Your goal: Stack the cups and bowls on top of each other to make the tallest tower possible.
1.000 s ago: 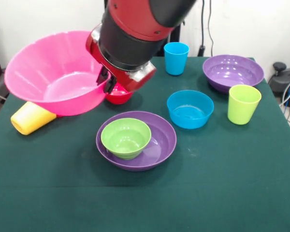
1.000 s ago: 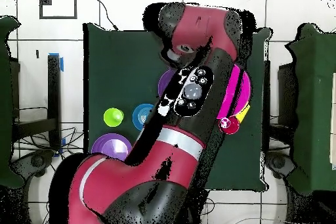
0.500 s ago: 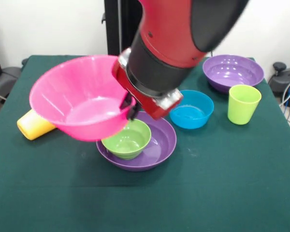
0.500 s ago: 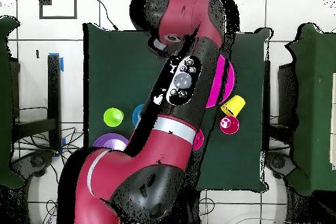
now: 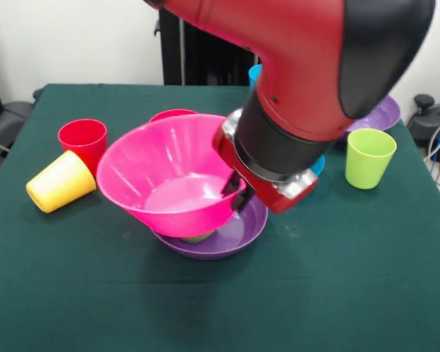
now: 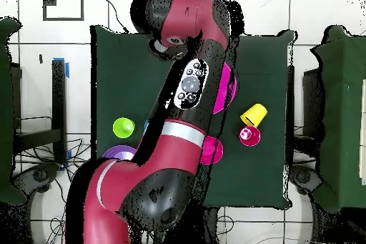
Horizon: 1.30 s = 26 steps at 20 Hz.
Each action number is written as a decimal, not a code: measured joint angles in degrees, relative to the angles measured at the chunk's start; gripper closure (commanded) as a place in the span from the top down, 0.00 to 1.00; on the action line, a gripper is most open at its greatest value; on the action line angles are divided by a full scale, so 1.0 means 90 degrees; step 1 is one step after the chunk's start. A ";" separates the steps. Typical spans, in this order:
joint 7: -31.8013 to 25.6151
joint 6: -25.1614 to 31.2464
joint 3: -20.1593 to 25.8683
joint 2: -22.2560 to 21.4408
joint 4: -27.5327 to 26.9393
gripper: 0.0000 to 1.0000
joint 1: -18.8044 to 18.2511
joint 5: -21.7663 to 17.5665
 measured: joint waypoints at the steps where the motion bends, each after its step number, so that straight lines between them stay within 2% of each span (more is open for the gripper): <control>1: 0.0039 0.0000 -0.0008 0.0034 -0.0031 0.00 0.0005 0.0041; 7: 0.0287 0.0000 -0.0018 0.0226 -0.0140 0.00 0.0062 0.0328; 21: 0.0310 -0.0001 -0.0017 0.0221 0.0112 0.00 0.0481 0.0343; 26: 0.0310 -0.0001 -0.0017 -0.0052 0.0672 0.00 0.0695 0.0343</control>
